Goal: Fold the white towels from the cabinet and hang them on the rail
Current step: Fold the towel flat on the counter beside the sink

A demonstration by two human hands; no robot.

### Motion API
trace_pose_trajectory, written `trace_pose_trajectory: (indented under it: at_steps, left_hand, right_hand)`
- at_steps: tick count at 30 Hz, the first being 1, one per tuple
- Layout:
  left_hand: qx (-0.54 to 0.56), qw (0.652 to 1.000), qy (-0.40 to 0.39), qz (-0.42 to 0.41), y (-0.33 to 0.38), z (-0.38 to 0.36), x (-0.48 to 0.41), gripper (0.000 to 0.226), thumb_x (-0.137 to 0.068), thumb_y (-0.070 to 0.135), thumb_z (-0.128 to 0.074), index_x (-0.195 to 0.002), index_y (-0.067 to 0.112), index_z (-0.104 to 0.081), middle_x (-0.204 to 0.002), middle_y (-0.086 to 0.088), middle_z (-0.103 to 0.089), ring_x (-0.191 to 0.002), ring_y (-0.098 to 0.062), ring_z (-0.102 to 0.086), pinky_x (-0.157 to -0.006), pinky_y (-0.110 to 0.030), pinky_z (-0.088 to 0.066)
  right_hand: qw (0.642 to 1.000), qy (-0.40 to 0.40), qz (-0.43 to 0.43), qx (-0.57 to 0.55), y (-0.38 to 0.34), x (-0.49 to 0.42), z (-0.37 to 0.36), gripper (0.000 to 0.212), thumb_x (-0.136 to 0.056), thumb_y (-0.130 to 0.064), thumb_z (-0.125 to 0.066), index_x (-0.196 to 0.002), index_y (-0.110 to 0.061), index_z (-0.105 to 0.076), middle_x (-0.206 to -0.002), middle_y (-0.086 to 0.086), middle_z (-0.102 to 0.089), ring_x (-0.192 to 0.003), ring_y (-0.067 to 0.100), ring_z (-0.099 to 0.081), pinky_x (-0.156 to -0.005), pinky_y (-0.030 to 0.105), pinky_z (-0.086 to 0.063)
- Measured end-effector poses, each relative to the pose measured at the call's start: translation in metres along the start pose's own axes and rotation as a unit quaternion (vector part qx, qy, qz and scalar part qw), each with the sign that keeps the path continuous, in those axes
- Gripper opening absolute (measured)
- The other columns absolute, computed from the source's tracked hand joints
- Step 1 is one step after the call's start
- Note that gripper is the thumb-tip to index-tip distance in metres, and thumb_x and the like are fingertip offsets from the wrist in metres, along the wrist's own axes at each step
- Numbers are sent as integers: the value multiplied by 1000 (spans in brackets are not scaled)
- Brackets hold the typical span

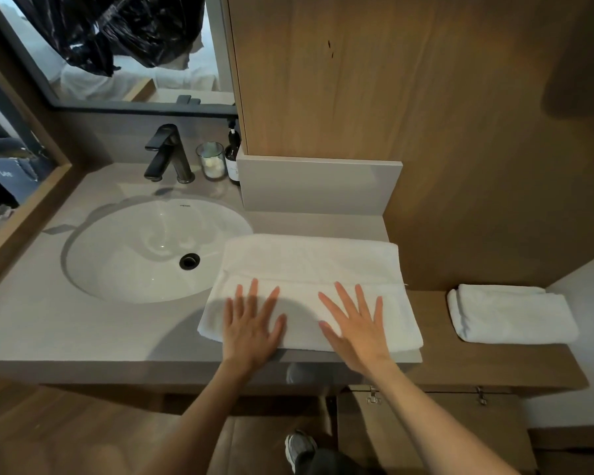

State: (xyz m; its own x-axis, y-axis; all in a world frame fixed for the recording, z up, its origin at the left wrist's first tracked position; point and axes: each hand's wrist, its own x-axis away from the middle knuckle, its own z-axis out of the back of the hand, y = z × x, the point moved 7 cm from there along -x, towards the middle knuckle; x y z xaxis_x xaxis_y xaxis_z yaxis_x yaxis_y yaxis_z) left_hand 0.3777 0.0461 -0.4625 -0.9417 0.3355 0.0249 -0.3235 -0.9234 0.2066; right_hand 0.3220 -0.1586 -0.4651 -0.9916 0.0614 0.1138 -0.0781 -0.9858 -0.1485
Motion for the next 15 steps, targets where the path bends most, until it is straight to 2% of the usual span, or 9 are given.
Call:
trace_pose_trajectory:
  at_steps: [2,7,12,15]
  left_hand:
    - [-4,1000,4,9,-20,2,5,66,-91,67,-13,-151,39,-14,-159,-15,-4,-145,-40,-8,-115,-53,-9]
    - [-10,1000,-3,-13,-39,4,12,64,-92,67,-14,-151,41,-16,-159,-20,1,-146,-39,-3,-118,-54,-14]
    - [9,999,-27,-26,-36,7,31,71,-90,73,-19,-151,38,-18,-157,-26,-4,-145,-44,-8,-116,-56,-17]
    - [-13,997,-23,-68,-34,9,48,90,-78,82,-39,-151,34,-21,-154,-32,-9,-142,-45,-8,-114,-57,-19]
  right_hand:
    - [1000,-6,-13,24,20,8,3,61,-91,-73,-7,-144,-55,17,-155,-16,32,-143,22,31,-112,56,23]
    - [999,-35,10,31,46,21,7,68,-83,-77,11,-145,-52,17,-154,-12,35,-142,27,33,-116,51,18]
    - [996,-76,29,28,47,33,3,75,-79,-82,2,-144,-51,23,-151,-9,41,-136,29,42,-113,52,24]
    - [993,-101,50,35,48,46,1,86,-79,-86,-17,-144,-49,24,-150,-7,42,-134,34,44,-112,55,23]
